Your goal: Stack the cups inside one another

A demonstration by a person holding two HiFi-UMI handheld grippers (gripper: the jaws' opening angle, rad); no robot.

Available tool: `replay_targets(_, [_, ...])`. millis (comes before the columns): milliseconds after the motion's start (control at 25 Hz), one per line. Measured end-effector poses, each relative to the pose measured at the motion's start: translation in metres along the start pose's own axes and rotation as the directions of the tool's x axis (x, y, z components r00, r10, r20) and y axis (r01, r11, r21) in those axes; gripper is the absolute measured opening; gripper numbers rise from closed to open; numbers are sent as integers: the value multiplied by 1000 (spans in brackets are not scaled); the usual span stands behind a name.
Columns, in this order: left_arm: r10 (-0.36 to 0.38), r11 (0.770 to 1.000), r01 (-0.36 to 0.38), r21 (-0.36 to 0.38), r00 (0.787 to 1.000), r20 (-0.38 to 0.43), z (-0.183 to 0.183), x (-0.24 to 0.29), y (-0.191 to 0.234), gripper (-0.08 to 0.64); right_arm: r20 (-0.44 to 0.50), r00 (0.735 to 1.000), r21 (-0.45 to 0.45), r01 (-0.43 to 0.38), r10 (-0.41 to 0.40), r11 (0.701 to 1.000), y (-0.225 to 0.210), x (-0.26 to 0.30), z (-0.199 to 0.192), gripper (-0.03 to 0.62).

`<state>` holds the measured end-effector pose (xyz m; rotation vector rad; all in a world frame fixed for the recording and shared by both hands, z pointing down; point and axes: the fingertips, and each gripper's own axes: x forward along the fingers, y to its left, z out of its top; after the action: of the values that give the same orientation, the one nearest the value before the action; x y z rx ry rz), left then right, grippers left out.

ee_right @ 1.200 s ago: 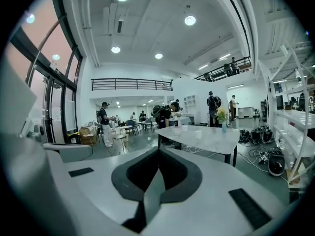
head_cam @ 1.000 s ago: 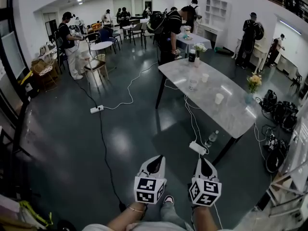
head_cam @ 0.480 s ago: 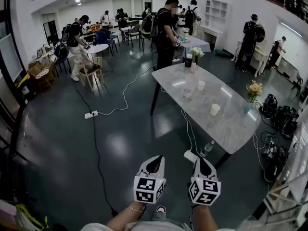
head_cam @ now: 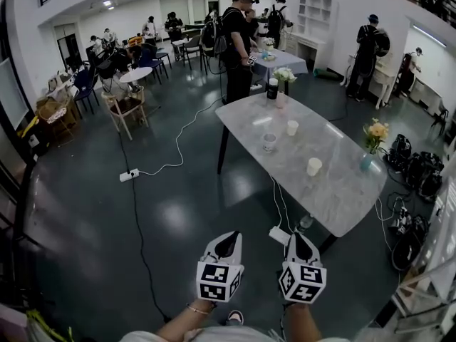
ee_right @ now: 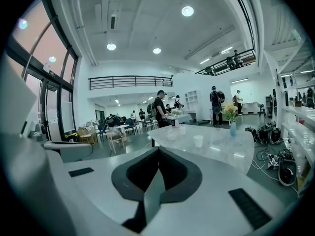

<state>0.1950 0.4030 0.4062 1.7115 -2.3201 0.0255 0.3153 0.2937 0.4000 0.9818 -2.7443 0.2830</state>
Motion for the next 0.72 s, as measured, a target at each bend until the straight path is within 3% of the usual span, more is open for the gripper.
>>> replay_targets(480, [-23, 999, 23, -24, 1000, -18, 0, 46, 16, -5, -36, 999, -7, 30, -30, 1000, -14, 40, 0, 6])
replay_targets(720, [-83, 996, 83, -16, 996, -15, 7, 94, 30, -5, -31, 994, -5, 101, -102, 995, -29, 73, 5, 6])
